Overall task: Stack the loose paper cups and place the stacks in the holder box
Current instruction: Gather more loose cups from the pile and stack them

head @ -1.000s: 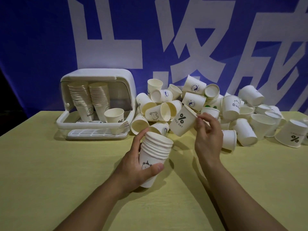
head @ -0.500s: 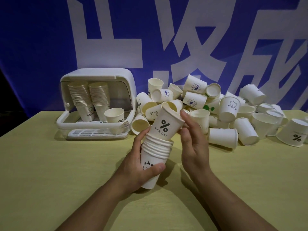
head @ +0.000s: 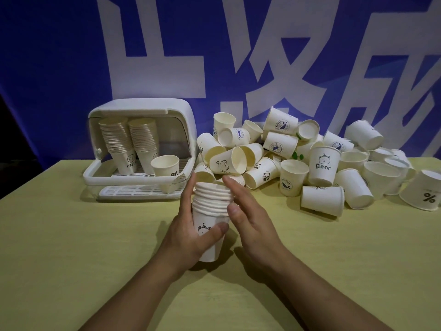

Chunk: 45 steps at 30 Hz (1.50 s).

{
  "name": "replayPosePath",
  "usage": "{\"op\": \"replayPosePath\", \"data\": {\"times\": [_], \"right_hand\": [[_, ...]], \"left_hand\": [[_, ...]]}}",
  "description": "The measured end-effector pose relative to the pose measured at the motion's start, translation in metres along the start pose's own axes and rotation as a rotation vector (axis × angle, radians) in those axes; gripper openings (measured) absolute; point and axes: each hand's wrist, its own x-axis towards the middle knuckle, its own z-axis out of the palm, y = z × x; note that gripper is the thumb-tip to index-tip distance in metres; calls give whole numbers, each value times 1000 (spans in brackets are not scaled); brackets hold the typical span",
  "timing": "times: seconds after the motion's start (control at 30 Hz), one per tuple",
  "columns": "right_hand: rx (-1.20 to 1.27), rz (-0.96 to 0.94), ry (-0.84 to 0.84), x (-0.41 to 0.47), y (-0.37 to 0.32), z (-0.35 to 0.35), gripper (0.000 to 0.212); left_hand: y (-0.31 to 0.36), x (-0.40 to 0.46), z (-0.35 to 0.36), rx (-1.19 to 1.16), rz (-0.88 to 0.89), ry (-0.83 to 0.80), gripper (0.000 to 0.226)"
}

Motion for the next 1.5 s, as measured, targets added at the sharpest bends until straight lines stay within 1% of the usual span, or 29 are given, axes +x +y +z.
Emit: {"op": "replayPosePath", "data": {"times": [0.1, 0.17, 0.3, 0.37, 0.43, 0.53, 0.57, 0.6, 0.63, 0.7, 0.73, 0.77, 0.83, 0.87, 0.93, 1.0, 1.1, 1.2, 1.27, 1.3, 1.37, 1.4, 1.43, 1.47, 1.5], "right_hand": [[12, 61, -51, 0, 0, -1, 48], [-12, 66, -46, 1, 2, -3, 49], [-239, 16, 98, 10, 19, -8, 49], [-400, 30, 136, 18, 29, -12, 58], [-538, 45, 85, 23, 37, -15, 70], [-696, 123, -114, 29, 43, -12, 82], [-730, 140, -146, 29, 44, -9, 83], [-748, 135, -123, 29, 45, -7, 81], [-743, 111, -42, 29, 44, -7, 78], [-708, 56, 186, 30, 44, -11, 65], [-713, 37, 272, 30, 44, -14, 56], [-736, 29, 325, 30, 45, -18, 49], [-774, 61, 352, 30, 47, -23, 41], [-765, 99, 337, 30, 47, -25, 39], [-675, 207, 294, 31, 47, -26, 36], [-596, 314, 220, 31, 45, -24, 36], [-622, 393, 85, 29, 46, -25, 51], [-733, 420, 20, 27, 44, -32, 56], [-811, 440, -21, 26, 39, -36, 65], [-804, 455, -50, 26, 38, -38, 71], [-682, 478, -134, 24, 34, -42, 82], [-601, 482, -187, 23, 31, -45, 82], [-529, 479, -237, 21, 28, -49, 73], [-493, 474, -296, 20, 25, -52, 63], [-502, 461, -366, 18, 22, -55, 63]], "left_hand": [[-1, 0, -2, 29, 0, 17, 102], [-1, 1, -2, 43, 4, 31, 97], [1, 3, 1, 16, -26, 113, 89], [0, 4, 1, 15, -33, 145, 89], [-2, 6, 0, 4, -49, 184, 91], [-2, 9, -2, -17, -71, 224, 88], [-2, 9, -3, -16, -74, 227, 87], [-1, 9, -3, -14, -73, 228, 87], [-1, 9, -3, -12, -73, 228, 88], [-1, 8, -2, -1, -80, 222, 88], [-1, 7, -2, 7, -84, 220, 89], [-1, 7, -2, 12, -85, 217, 90], [-2, 8, -1, 22, -85, 206, 91], [-3, 8, -1, 23, -86, 199, 92], [-4, 7, -1, 21, -86, 186, 95], [-4, 7, 0, 24, -83, 172, 96], [-5, 7, 0, 29, -73, 167, 91], [-4, 6, 0, 29, -75, 157, 90], [-4, 6, 0, 27, -77, 149, 91], [-3, 6, 0, 28, -76, 144, 92], [-3, 5, 0, 40, -70, 132, 92], [-2, 5, 0, 44, -70, 129, 92], [-2, 5, 0, 43, -72, 129, 92], [-2, 5, 0, 39, -73, 129, 92], [-2, 5, 0, 33, -75, 130, 92]]}}
